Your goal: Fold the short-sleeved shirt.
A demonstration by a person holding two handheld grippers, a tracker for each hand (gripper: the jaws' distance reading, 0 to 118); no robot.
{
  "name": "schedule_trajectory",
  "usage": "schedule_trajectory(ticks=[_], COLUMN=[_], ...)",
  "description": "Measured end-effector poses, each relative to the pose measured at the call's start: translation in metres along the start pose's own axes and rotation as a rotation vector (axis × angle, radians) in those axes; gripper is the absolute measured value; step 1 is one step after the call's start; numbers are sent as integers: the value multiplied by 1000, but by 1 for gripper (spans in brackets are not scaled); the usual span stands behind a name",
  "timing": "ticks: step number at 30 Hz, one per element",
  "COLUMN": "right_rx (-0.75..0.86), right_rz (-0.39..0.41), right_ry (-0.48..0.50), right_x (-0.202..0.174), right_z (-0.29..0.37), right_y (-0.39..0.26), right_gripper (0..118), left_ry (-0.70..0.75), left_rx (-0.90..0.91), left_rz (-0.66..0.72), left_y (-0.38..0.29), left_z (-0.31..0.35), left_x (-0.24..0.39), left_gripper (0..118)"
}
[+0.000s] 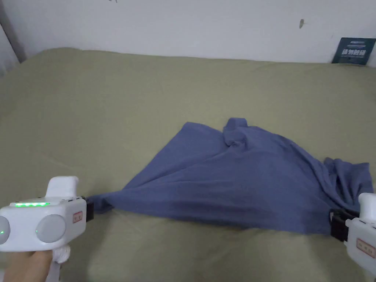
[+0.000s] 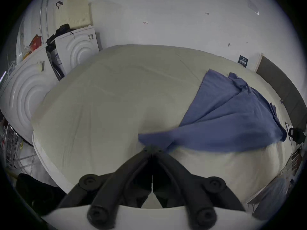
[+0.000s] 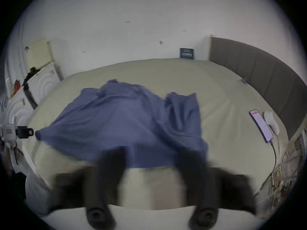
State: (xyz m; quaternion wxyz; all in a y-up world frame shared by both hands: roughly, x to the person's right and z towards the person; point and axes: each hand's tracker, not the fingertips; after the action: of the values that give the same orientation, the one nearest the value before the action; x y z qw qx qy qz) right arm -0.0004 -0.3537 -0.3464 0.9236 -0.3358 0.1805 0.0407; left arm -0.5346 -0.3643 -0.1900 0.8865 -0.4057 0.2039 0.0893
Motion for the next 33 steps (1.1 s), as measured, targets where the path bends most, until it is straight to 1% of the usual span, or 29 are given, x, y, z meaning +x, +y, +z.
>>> schedule_trajectory(ticks=[1, 2, 3, 5, 6, 7, 8, 9, 10, 11, 12, 14, 15, 16, 17, 18, 19, 20, 22, 24, 27, 28, 29, 30, 32, 33], right_rx=[-30, -51, -43, -51, -51, -54, -60, -48, -54, -58, -62, -65, -69, -74, -87, -87, -89, -88, -89, -93, -99, -115, -141, -180, -191, -194], right_rz=[22, 30, 36, 75, 81, 86, 90, 99, 97, 96, 93, 90, 89, 91, 83, 91, 102, 110, 104, 113, 128, 116, 106, 106, 130, 156], right_ry=[36, 54, 48, 60, 64, 70, 78, 74, 74, 72, 74, 69, 70, 69, 75, 74, 73, 68, 69, 76, 24, -10, -24, -13, -30, -36], right_x=[-12, -21, -27, -38, -42, -44, -46, -51, -54, -55, -56, -59, -60, -61, -52, -50, -50, -50, -47, -42, -23, -17, -12, -5, 1, 1], right_z=[3, 2, -2, -11, -15, -18, -22, -18, -19, -21, -23, -19, -19, -20, -30, -34, -37, -41, -50, -65, -110, -126, -140, -158, -190, -201], right_y=[2, 2, 0, -1, -1, -2, -1, 0, 0, -1, -1, 5, 6, 7, 12, 16, 20, 26, 44, 67, 110, 124, 139, 154, 175, 183], right_gripper=[0, 0, 0, 0, 0, 0, 0, 0, 0, 0, 0, 0, 0, 0, 0, 0, 0, 0, 0, 0, 0, 0, 0, 0, 0, 0], left_ry=[-7, -9, -14, -28, -34, -37, -28, -35, -57, -66, -56, -53, -69, -85, -101, -122, -162, -148, -113, -118, -129, -116, -119, -120, -120, -115], left_rx=[-29, -27, -34, -37, -35, -36, -27, -32, -55, -40, -62, -98, -116, -132, -144, -135, -119, -121, -109, -113, -103, -96, -99, -99, -101, -100], left_rz=[-2, 4, 4, 7, 9, 11, 5, -3, -19, -29, -13, -7, -2, -3, -15, -17, -5, 3, -33, -29, 1, 1, 5, 12, 33, 34], left_y=[-2, 1, 4, 12, 17, 23, 28, 32, 36, 37, 42, 43, 42, 40, 38, 34, 33, 33, 31, 29, 25, 25, 25, 25, 23, 22], left_z=[-7, 5, 8, 1, 6, 4, 1, -5, -13, -15, -21, -38, -46, -47, -48, -50, -49, -48, -47, -48, -47, -48, -48, -50, -50, -51], left_x=[-8, -1, -2, -8, -6, -5, -4, -2, 0, 1, 8, 10, 10, 13, 18, 15, 14, 17, 24, 22, 18, 17, 17, 16, 17, 19], left_gripper=[0, 0, 0, 0, 3, 11, 45, 87, 118, 114, 109, 106, 98, 81, 44, 22, 11, 10, 10, 10, 10, 10, 10, 10, 10, 10])
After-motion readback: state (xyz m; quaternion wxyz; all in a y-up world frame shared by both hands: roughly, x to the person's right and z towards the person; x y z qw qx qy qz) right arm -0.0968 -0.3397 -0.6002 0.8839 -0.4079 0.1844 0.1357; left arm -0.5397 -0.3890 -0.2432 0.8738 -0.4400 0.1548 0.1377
